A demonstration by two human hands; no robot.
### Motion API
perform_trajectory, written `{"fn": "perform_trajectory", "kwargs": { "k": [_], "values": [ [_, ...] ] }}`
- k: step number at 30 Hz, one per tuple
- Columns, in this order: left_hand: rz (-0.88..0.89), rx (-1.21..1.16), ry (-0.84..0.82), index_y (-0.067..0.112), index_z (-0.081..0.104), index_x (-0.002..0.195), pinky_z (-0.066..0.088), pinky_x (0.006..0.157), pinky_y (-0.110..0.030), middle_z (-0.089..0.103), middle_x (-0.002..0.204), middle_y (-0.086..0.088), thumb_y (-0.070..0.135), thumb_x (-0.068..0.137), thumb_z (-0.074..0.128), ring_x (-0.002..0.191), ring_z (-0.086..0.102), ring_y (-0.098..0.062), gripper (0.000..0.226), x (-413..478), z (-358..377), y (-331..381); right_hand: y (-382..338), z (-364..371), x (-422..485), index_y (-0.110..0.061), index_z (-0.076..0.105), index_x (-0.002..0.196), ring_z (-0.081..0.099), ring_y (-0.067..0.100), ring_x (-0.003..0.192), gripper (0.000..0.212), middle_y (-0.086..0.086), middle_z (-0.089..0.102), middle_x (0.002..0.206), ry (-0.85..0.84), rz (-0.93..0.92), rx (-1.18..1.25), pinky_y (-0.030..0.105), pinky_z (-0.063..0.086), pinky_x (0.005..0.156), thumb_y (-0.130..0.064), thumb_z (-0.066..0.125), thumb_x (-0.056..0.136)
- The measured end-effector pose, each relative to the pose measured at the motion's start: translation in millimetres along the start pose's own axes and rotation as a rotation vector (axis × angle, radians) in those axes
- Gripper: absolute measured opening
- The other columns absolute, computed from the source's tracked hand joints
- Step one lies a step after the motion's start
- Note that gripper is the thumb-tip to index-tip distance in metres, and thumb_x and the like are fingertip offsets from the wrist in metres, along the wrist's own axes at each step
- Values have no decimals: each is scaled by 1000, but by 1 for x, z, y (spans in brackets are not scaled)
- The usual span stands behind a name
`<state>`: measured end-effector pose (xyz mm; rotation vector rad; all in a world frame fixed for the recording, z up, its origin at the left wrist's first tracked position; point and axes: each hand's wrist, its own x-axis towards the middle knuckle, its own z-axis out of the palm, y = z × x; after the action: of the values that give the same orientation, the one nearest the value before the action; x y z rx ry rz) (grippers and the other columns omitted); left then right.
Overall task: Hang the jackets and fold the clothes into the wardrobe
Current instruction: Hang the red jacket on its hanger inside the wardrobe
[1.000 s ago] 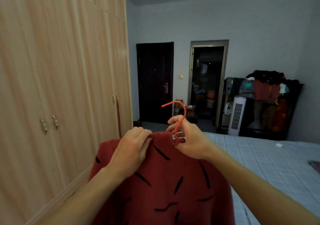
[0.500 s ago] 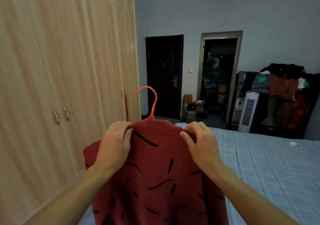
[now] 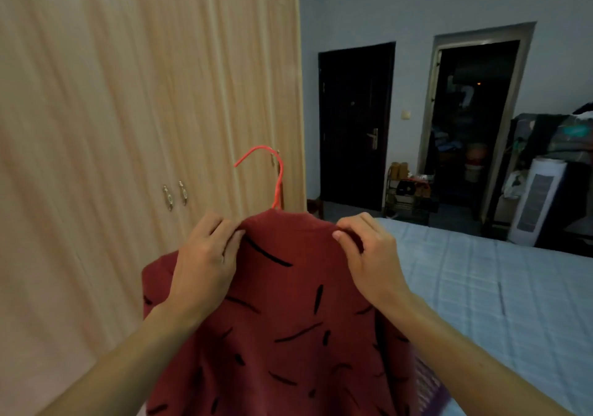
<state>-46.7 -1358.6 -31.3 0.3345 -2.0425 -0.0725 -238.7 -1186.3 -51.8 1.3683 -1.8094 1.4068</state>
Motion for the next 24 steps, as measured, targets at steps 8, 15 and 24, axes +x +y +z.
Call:
{"fn": "perform_trajectory", "kwargs": {
  "k": [8,15,24],
  "values": [
    [-53,70,40,4,66,97,45,69,-37,54,88,0,15,97,52,74,54,-19,18,-18,-109,-54,-94,82,37,-8,69,92,58,6,80,4,-2,61,86,-79,-217,172,15,43,76,-9,65,92],
    [-91,130,176,2,71,98,46,63,-35,58,85,-3,11,96,53,69,58,-20,20,-54,-205,-116,-209,168,59,-9,71,92,59,10,78,8,-3,63,82,-377,-440,305,23,45,73,-13,65,92],
    [-211,351,288,-1,72,97,35,74,-8,64,85,-9,-3,91,62,72,58,-17,12,-91,-286,-181,-250,243,52,-19,71,103,61,2,89,17,-8,69,96,-555,-325,329,13,45,77,-26,73,88]
  ]
}}
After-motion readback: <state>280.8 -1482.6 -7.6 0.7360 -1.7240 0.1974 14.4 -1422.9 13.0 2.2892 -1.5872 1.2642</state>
